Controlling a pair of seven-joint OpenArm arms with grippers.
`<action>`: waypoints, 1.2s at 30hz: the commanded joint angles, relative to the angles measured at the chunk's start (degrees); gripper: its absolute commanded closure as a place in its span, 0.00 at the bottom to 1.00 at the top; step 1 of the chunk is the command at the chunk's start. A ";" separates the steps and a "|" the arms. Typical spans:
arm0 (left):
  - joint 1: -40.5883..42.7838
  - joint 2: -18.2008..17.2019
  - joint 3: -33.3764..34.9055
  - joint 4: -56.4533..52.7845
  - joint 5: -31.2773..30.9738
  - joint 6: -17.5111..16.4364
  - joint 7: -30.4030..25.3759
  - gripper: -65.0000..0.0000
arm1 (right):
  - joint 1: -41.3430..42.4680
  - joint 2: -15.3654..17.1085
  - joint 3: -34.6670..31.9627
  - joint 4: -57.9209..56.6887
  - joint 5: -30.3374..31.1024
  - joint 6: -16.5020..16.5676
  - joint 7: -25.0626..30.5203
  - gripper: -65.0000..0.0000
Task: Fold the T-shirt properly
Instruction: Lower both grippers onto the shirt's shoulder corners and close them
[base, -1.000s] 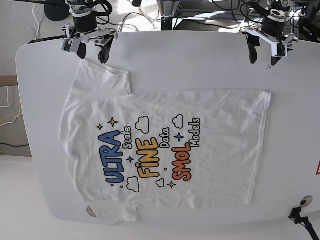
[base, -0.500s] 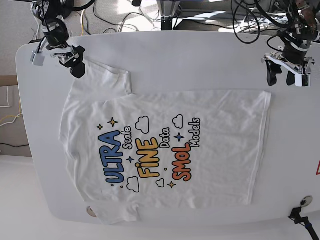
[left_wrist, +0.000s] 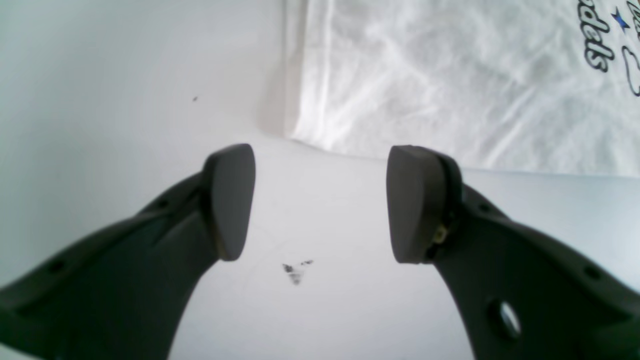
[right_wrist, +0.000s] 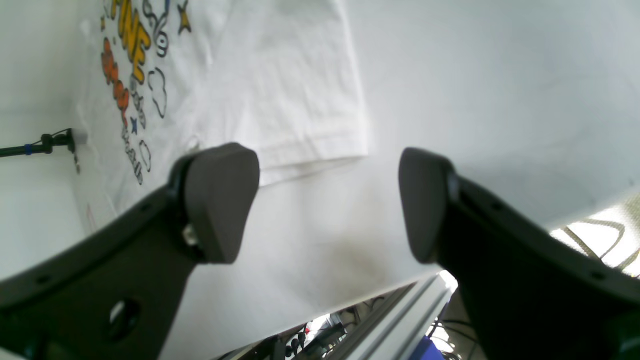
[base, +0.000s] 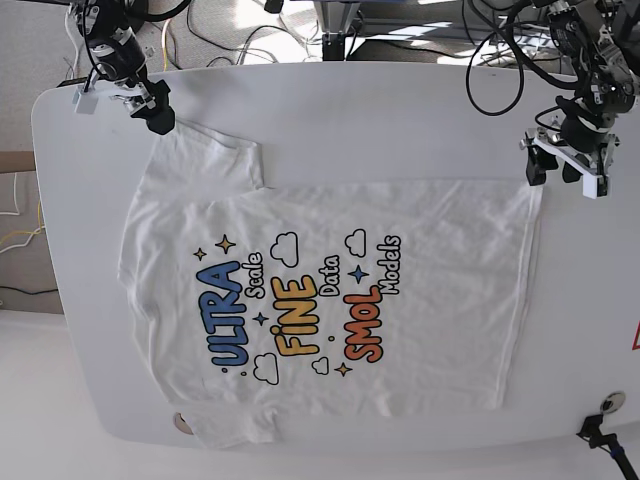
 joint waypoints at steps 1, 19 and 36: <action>-0.43 -0.83 -0.20 0.98 -0.91 -0.20 -1.36 0.40 | 0.51 0.54 0.24 -0.17 0.93 0.56 0.73 0.30; -0.43 -0.83 -0.20 1.16 -0.91 -0.20 -1.36 0.40 | 7.90 -1.13 0.15 -5.80 0.49 0.56 -4.28 0.33; -7.37 -3.12 4.19 -9.57 1.29 -0.20 -1.36 0.40 | 9.04 -0.87 0.15 -5.80 0.49 0.56 -4.28 1.00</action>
